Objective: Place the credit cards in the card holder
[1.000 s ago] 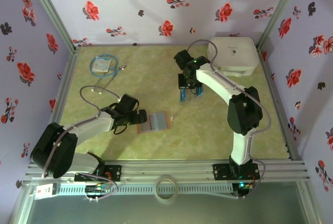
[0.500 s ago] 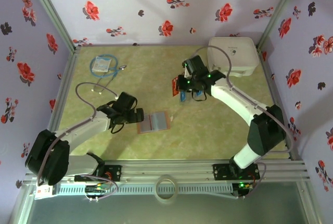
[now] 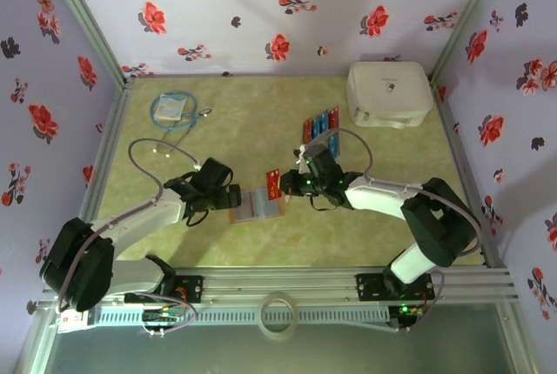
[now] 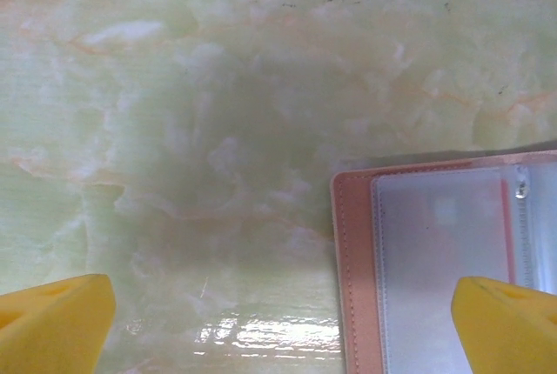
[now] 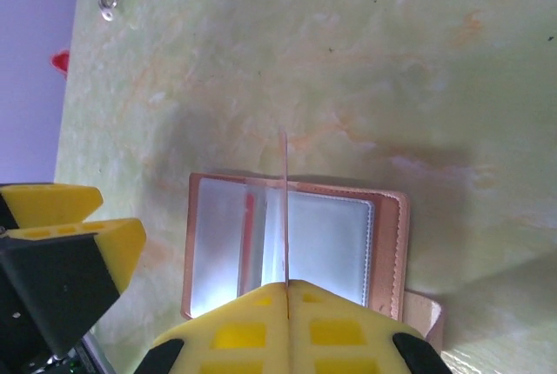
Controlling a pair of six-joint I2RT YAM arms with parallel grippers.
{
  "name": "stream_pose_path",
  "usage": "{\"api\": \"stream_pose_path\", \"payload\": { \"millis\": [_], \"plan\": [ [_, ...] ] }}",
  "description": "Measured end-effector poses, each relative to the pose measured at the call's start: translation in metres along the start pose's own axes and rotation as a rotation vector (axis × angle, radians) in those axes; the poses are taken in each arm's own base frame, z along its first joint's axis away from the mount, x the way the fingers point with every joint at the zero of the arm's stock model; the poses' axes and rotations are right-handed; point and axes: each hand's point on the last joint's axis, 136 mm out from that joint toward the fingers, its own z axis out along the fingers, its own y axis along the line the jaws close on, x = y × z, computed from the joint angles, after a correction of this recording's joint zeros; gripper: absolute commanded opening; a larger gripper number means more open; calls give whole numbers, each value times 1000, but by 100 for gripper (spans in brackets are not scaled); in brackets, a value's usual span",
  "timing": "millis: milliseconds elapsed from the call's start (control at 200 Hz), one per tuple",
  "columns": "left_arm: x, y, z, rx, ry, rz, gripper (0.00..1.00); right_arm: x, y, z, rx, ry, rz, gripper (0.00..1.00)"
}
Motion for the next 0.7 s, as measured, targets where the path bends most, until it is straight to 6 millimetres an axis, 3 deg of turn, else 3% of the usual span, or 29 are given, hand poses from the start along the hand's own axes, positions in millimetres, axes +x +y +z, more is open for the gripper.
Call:
{"api": "stream_pose_path", "payload": {
  "millis": [265, 700],
  "plan": [
    [5, 4, 3, -24, -4, 9, 100, -2, 17, 2, -126, -80, -17, 0],
    [14, -8, 11, -30, 3, 30, 100, 5, 17, 14, -154, -75, -25, 0]
  ]
}}
